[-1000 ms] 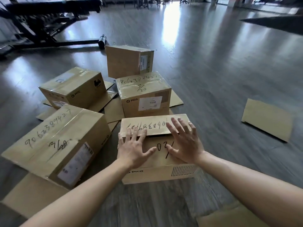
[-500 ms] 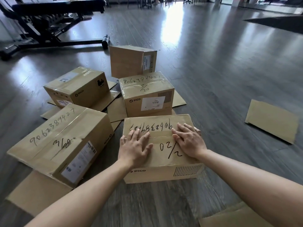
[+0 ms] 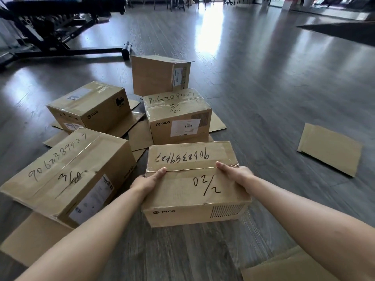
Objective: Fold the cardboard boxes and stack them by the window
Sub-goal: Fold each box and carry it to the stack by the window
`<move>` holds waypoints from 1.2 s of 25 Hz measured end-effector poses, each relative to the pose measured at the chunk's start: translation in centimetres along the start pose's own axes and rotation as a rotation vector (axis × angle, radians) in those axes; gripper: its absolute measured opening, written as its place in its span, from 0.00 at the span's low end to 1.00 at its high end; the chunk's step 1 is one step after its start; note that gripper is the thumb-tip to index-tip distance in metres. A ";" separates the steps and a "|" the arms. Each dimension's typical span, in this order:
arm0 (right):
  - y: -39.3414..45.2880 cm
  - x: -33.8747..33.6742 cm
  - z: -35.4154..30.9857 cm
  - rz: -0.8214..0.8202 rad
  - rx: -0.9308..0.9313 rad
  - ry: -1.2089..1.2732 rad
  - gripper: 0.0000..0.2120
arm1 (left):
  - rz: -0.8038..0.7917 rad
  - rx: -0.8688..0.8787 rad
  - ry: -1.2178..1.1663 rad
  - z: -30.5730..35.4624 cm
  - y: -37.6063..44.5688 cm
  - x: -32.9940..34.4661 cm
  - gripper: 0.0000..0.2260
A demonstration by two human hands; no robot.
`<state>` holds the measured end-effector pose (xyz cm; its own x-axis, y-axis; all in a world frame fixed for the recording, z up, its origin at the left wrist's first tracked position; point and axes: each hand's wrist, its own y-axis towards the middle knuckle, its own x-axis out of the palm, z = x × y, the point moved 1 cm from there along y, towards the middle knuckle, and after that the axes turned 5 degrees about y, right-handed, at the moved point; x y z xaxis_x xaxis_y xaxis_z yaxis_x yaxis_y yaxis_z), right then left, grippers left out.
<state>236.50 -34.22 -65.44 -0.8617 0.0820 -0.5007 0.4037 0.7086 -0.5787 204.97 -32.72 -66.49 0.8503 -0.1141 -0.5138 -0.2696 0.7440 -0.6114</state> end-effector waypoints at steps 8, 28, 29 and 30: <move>-1.4 0.0 0.6 -0.025 -0.030 0.119 0.39 | -0.078 0.033 -0.111 -0.3 0.0 0.0 0.41; -39.3 -31.7 -35.1 0.086 -0.267 0.085 0.42 | -0.097 0.155 -0.401 31.4 -40.9 -28.3 0.27; -41.4 -33.5 -37.0 0.076 -0.273 0.089 0.44 | -0.086 0.168 -0.416 33.4 -43.2 -30.0 0.26; -43.6 -35.0 -38.9 0.056 -0.271 0.095 0.45 | -0.074 0.180 -0.429 35.3 -45.4 -31.9 0.25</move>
<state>237.10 -40.69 2.37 -0.8704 0.1822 -0.4575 0.3657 0.8613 -0.3527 206.09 -39.64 -1.10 0.9845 0.0827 -0.1546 -0.1505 0.8510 -0.5032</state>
